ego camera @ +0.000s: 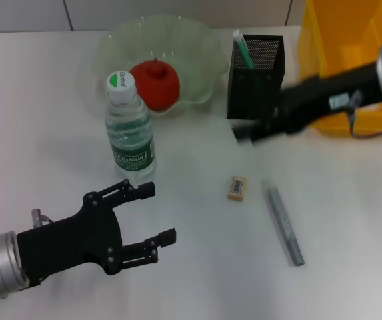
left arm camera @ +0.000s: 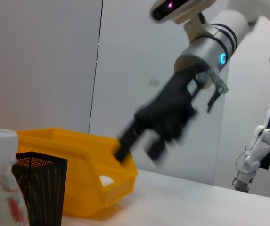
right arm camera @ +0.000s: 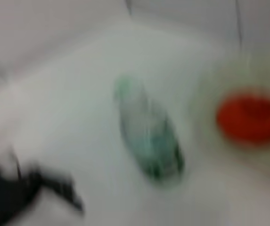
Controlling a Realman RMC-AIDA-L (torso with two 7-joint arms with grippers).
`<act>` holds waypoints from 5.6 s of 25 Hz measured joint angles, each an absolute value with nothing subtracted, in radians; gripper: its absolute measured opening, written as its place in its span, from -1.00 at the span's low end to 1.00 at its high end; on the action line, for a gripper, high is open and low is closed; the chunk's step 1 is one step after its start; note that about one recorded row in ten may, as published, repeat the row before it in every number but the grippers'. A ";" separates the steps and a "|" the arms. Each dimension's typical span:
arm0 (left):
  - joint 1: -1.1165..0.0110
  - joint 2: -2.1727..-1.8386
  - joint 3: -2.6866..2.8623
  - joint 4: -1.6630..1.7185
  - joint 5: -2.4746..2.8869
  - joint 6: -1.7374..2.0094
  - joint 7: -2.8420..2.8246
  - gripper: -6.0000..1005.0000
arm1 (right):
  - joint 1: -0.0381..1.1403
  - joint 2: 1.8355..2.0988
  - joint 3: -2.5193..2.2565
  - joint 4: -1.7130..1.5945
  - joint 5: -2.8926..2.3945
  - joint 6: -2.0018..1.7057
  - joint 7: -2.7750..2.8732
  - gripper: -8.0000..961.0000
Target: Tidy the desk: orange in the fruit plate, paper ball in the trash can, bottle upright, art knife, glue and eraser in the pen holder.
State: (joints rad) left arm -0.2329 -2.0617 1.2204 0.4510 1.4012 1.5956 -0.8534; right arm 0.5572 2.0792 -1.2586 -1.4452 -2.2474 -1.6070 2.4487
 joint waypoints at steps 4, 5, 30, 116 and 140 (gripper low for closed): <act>-0.233 -2.062 1.221 0.451 1.402 1.595 -0.854 0.63 | 0.637 2.081 -1.364 -1.419 -2.441 -1.654 2.444 0.55; -0.233 -2.062 1.221 0.451 1.402 1.595 -0.854 0.63 | 0.655 2.083 -1.403 -1.407 -2.483 -1.655 2.439 0.56; -0.232 -2.059 1.214 0.451 1.402 1.608 -0.854 0.62 | 0.792 2.091 -1.790 -1.156 -2.552 -1.353 2.590 0.54; -0.230 -2.059 1.212 0.453 1.402 1.609 -0.848 0.62 | 0.700 2.089 -1.482 -1.587 -2.706 -1.723 2.929 0.55; -0.229 -2.059 1.213 0.465 1.402 1.611 -0.851 0.63 | 0.688 2.092 -1.719 -1.293 -2.625 -1.553 2.956 0.61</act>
State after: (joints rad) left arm -0.2285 -2.0587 1.2131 0.4649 1.4020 1.6108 -0.8507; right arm 0.6881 2.0924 -1.7193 -1.2934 -2.6251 -1.5535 2.9564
